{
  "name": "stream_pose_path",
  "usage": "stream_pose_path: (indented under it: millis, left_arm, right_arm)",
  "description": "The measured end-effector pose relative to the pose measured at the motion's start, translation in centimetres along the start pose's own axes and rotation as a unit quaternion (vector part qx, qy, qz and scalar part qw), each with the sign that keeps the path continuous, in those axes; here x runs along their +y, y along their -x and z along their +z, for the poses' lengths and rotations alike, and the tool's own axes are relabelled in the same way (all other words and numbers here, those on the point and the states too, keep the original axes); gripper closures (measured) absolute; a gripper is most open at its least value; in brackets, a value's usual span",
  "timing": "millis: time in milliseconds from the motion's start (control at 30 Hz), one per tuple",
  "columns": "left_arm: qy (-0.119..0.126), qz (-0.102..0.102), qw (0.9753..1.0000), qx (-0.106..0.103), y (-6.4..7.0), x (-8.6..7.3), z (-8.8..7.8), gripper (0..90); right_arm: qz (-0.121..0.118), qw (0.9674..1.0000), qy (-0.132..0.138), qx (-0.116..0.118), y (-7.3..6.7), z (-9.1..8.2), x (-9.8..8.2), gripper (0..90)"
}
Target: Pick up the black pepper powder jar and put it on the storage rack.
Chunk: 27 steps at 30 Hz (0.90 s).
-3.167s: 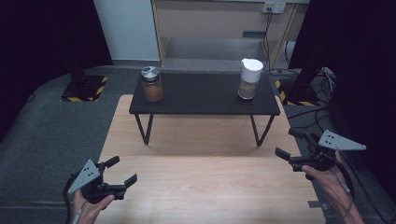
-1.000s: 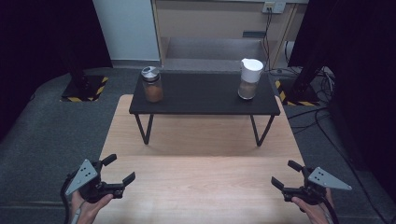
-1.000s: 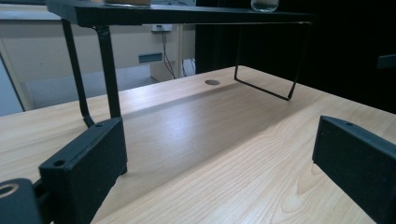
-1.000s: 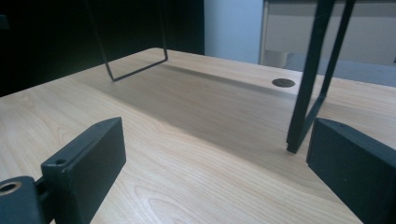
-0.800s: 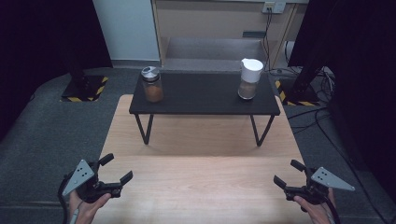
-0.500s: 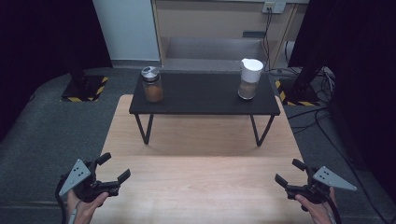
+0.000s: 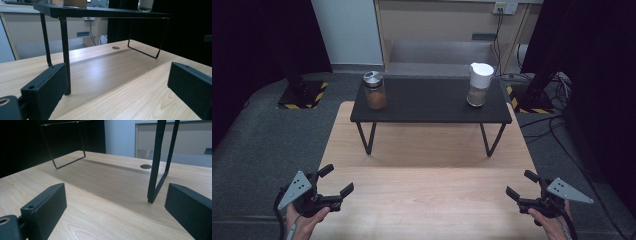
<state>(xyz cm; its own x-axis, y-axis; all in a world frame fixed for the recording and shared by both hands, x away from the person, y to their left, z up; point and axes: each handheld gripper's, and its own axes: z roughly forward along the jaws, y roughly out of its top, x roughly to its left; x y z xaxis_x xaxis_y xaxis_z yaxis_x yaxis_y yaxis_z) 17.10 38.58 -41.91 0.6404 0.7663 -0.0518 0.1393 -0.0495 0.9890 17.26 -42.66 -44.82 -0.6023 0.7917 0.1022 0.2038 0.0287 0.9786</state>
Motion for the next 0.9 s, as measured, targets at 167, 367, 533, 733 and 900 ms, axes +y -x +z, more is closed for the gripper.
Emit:
stream_pose_path:
  millis: [167,367,533,733,900]
  left_arm:
    - [-0.001,0.003,1.0000,-0.003,0.05,0.04,0.05,1.8]
    - [-0.001,0.004,1.0000,-0.004,0.05,0.05,0.06,1.9]
    - [-0.002,0.007,1.0000,-0.005,0.14,0.13,0.06,1.9]
    - [-0.008,0.015,0.9998,-0.007,0.30,0.31,0.17,1.9]
    - [-0.012,0.017,0.9998,-0.007,0.28,0.34,0.21,1.9]
  right_arm:
    - [0.000,1.0000,0.000,0.002,0.02,0.00,0.00,4.3]
    - [0.000,1.0000,0.002,0.005,0.08,0.04,-0.02,4.3]
    - [0.000,1.0000,0.003,0.005,0.08,-0.03,-0.03,4.3]
    - [0.001,1.0000,0.004,0.004,0.15,-0.11,-0.03,4.3]
    - [0.002,1.0000,0.006,0.007,0.21,-0.12,-0.08,4.3]
